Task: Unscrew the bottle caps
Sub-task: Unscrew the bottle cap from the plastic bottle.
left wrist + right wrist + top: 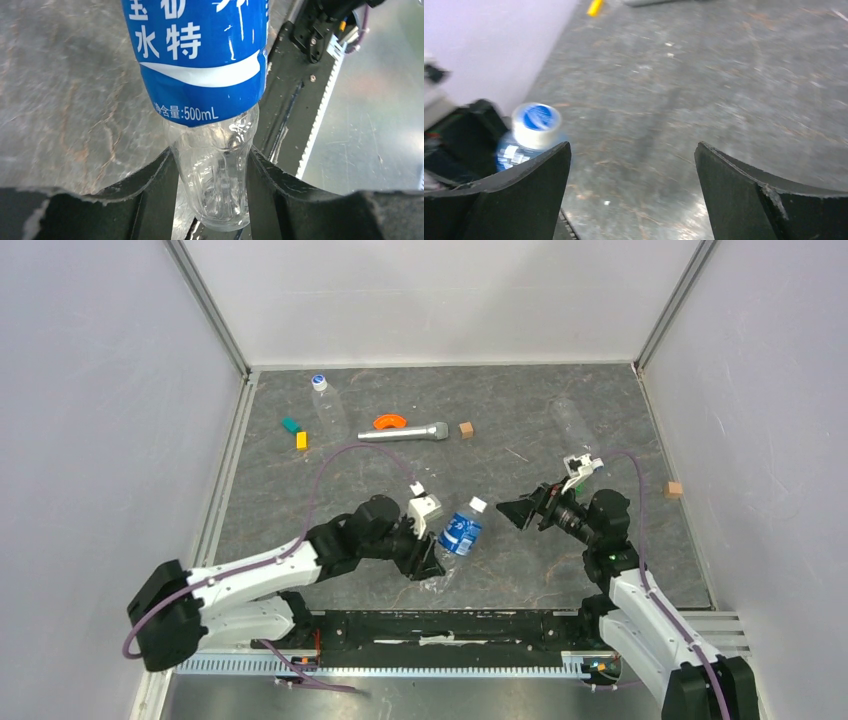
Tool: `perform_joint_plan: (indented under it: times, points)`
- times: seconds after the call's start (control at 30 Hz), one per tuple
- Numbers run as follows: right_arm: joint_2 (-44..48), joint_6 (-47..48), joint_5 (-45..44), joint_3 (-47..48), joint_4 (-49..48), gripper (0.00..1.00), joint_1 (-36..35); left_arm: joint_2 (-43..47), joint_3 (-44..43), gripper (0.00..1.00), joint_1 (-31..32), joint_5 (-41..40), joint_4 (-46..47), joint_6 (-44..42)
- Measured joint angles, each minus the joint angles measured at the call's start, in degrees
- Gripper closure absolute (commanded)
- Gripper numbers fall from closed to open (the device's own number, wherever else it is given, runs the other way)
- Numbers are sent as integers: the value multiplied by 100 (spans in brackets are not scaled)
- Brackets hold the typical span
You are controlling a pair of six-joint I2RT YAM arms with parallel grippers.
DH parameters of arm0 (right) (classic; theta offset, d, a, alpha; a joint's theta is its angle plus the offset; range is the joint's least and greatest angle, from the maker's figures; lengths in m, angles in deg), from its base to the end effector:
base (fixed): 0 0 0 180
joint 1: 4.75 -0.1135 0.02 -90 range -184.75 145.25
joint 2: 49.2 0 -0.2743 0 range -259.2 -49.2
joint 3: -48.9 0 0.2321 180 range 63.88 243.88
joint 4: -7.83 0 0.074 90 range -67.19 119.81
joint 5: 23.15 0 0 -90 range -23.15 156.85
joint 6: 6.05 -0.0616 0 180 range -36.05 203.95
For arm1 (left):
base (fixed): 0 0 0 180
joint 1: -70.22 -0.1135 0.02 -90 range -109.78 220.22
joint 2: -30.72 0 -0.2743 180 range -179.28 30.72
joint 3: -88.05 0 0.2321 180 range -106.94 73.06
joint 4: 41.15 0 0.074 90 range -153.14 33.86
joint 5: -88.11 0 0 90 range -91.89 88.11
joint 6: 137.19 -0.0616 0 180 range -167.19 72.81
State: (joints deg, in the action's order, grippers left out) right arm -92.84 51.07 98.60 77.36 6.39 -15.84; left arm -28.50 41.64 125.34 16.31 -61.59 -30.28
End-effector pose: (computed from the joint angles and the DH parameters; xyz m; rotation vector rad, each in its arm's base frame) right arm 0.1589 0.0642 0.2120 -0.0560 1.8988 1.0337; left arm 0.1082 -0.1888 0.2250 0.9444 2.1162 -1.0324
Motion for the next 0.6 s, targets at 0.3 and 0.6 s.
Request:
perform_joint_plan:
  times: [0.3, 0.6]
  points:
    - [-136, -920, 1211, 66, -960, 7, -4, -955, -581, 51, 66, 859, 13, -358]
    - [-710, -1749, 1832, 55, -2166, 29, -345, -1093, -730, 52, 92, 861, -59, -557]
